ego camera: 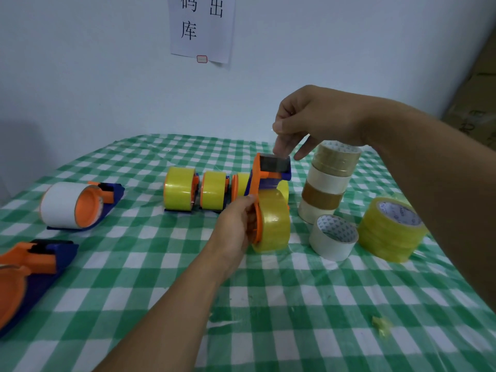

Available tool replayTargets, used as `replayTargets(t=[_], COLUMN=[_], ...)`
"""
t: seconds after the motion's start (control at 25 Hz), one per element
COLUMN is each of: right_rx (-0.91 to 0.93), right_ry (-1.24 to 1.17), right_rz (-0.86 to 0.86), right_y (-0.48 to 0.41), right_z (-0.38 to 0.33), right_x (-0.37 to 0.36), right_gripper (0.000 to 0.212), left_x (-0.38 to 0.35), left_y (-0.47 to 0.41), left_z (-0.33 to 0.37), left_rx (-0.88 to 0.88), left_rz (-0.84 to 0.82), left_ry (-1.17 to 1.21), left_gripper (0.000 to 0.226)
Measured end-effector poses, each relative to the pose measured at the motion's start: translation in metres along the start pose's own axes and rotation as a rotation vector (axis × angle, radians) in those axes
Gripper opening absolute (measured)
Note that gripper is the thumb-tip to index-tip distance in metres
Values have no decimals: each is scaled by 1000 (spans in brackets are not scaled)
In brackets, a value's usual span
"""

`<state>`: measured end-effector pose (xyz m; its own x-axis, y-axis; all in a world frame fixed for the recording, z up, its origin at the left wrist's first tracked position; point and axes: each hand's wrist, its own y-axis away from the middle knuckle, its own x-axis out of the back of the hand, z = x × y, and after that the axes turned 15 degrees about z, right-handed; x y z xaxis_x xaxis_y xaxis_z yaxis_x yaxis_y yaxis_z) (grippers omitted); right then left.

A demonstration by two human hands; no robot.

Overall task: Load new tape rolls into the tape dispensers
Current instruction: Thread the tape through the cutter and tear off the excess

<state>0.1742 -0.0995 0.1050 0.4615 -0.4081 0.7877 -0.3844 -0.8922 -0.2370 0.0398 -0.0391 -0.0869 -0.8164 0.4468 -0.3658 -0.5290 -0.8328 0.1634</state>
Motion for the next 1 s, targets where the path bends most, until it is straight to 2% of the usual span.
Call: replayTargets(t=[0.08, 0.2, 0.36, 0.44, 0.52, 0.68, 0.8, 1.0], right_rx=[34, 70, 77, 82, 89, 94, 106, 107], right_ry=[4, 11, -3, -14, -29, -54, -66, -78], right_rz=[4, 1, -6, -11, -15, -27, -38, -55], right_y=[3, 6, 8, 9, 10, 12, 13, 14], right_z=[-7, -14, -15, -16, -16, -17, -18, -20], right_x=[3, 4, 4, 4, 4, 6, 8, 11], right_gripper=[25, 25, 20, 17, 16, 19, 20, 21], left_x=[-1, 3, 5, 7, 7, 7, 9, 9], left_y=[-4, -8, -6, -6, -7, -11, -12, -5], left_z=[0, 0, 4, 5, 5, 4, 4, 1], left_rx=[-22, -75, -235, -313, -305, -158, -108, -151], left_rz=[97, 156, 315, 373, 354, 207, 126, 22], left_ry=[-21, -133, -184, -167, -119, -38, -71, -145], left_gripper=[40, 36, 15, 19, 33, 51, 50, 33])
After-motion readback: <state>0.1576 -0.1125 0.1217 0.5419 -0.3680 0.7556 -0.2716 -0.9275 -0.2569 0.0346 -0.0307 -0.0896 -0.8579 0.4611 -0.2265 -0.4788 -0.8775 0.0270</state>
